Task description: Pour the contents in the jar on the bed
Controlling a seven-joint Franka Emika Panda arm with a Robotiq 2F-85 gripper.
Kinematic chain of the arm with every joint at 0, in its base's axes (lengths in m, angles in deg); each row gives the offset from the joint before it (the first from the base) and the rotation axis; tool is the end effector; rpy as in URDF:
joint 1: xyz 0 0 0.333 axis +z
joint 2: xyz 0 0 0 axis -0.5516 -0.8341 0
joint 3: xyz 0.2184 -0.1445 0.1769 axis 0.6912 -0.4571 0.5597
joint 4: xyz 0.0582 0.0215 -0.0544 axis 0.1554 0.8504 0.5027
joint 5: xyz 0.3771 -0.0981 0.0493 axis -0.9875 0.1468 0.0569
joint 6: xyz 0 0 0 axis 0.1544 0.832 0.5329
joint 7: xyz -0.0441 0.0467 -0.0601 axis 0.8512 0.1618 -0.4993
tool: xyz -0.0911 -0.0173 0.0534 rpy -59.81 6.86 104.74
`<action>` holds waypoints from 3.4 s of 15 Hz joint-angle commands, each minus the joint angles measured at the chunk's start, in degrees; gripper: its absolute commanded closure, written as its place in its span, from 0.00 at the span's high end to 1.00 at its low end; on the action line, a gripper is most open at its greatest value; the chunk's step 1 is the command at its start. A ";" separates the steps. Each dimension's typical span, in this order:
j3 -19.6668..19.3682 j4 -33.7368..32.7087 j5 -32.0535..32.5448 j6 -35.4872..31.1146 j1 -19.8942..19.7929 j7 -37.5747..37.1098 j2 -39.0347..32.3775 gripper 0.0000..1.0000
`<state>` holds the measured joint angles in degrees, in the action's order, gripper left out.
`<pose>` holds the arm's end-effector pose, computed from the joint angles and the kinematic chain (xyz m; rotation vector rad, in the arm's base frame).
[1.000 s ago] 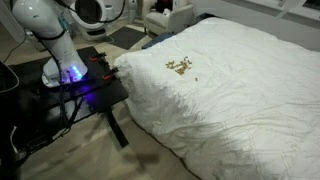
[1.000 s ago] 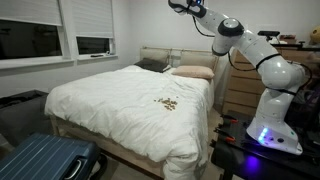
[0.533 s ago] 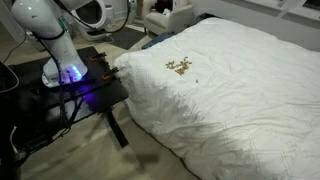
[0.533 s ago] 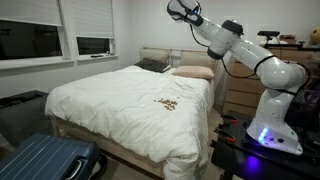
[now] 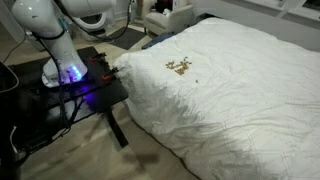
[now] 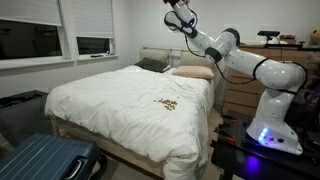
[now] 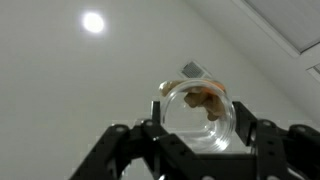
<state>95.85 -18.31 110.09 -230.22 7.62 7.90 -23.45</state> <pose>0.6654 -0.2120 0.7119 1.0096 0.1479 2.2500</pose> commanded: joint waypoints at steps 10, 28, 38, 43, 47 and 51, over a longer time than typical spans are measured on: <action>16.34 11.33 21.55 -0.04 3.43 -6.19 -5.18 0.45; 16.21 28.73 -0.74 -0.06 -1.94 -3.34 -4.41 0.45; 16.22 30.90 -6.39 -0.07 -2.80 -1.51 -4.64 0.45; 15.95 28.47 -6.62 -0.05 -2.66 -1.74 -5.39 0.45; 15.89 32.85 -9.38 -0.04 -3.59 1.04 -5.58 0.45; 15.92 36.58 -12.39 -0.05 -3.85 4.75 -5.20 0.45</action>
<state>111.77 14.16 101.23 -230.27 4.70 8.55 -28.65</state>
